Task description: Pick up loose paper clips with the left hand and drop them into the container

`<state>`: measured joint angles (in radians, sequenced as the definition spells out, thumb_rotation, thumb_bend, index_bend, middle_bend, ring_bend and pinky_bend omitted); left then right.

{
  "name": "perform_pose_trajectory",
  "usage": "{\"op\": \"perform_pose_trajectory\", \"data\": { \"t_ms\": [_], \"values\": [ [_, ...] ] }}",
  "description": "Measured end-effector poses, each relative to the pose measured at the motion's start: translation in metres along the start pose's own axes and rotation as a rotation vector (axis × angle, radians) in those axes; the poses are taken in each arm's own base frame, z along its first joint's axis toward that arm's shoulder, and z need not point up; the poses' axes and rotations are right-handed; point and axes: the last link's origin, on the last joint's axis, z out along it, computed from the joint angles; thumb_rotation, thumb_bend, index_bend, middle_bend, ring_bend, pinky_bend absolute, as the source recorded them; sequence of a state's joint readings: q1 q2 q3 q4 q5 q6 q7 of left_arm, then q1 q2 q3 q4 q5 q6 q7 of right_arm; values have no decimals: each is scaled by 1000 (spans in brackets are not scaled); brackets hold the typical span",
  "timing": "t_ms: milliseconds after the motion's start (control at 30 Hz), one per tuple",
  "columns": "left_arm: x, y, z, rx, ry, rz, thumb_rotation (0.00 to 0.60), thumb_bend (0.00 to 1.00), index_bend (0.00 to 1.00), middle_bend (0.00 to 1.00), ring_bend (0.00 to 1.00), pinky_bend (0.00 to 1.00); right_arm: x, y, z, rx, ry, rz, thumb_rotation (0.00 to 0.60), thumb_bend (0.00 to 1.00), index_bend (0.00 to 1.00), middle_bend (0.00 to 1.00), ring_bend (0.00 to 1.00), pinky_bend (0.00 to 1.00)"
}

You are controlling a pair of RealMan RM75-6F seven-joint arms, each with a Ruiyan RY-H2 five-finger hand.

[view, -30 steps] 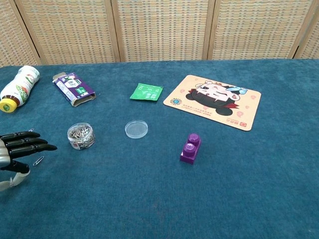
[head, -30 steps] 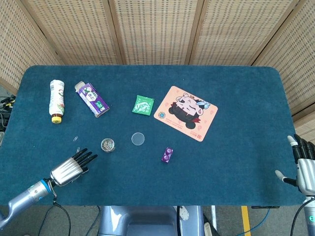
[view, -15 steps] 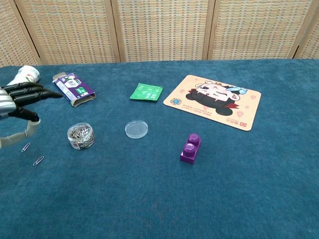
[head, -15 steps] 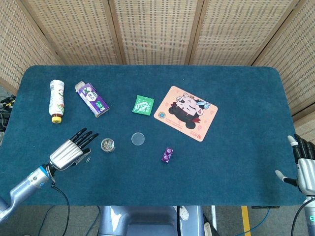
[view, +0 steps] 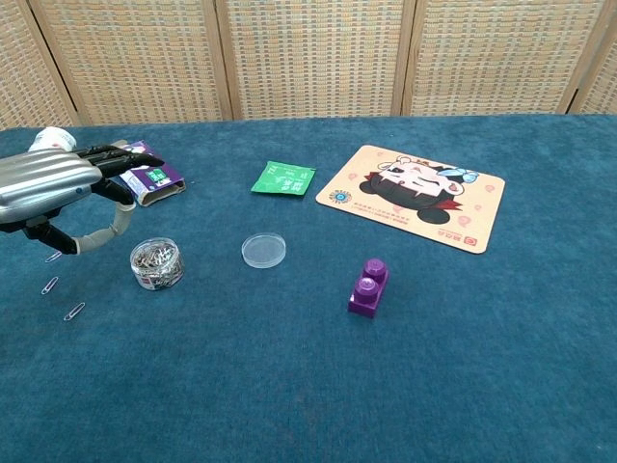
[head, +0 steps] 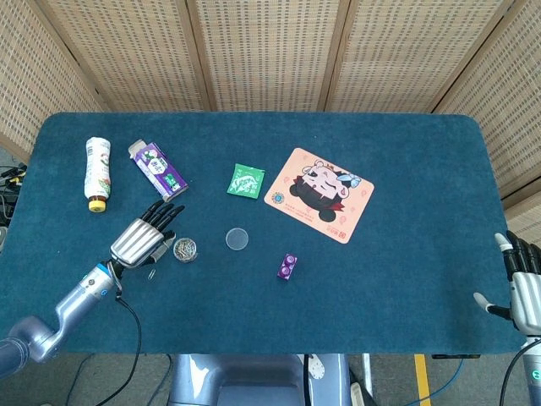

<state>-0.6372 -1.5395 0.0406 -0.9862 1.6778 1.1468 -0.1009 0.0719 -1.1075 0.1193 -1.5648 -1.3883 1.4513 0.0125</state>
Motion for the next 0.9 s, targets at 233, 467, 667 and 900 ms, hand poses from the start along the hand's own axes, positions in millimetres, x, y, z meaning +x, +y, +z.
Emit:
{"op": "perform_pose_trajectory", "data": {
  "t_ms": [233,467,667,900],
  "values": [
    [-4,8,11,1,-7,-33,600,478,777,0,0,0,0,-1,0,3,-3,-2,600,0,17,0,0,0],
    [-9,12,14,7,-12,-55,600,478,460,0,0,0,0,-1,0,3,-2,0,600,0,17,0,0,0],
    [-11,14,16,10,-9,-78,600,404,229,0,0,0,-1,-1,0,4,-3,0,600,0,17,0,0,0],
    [-9,18,17,3,4,-108,600,350,173,0,0,0,0,-1,-1,4,-1,0,600,0,17,0,0,0]
  ]
}}
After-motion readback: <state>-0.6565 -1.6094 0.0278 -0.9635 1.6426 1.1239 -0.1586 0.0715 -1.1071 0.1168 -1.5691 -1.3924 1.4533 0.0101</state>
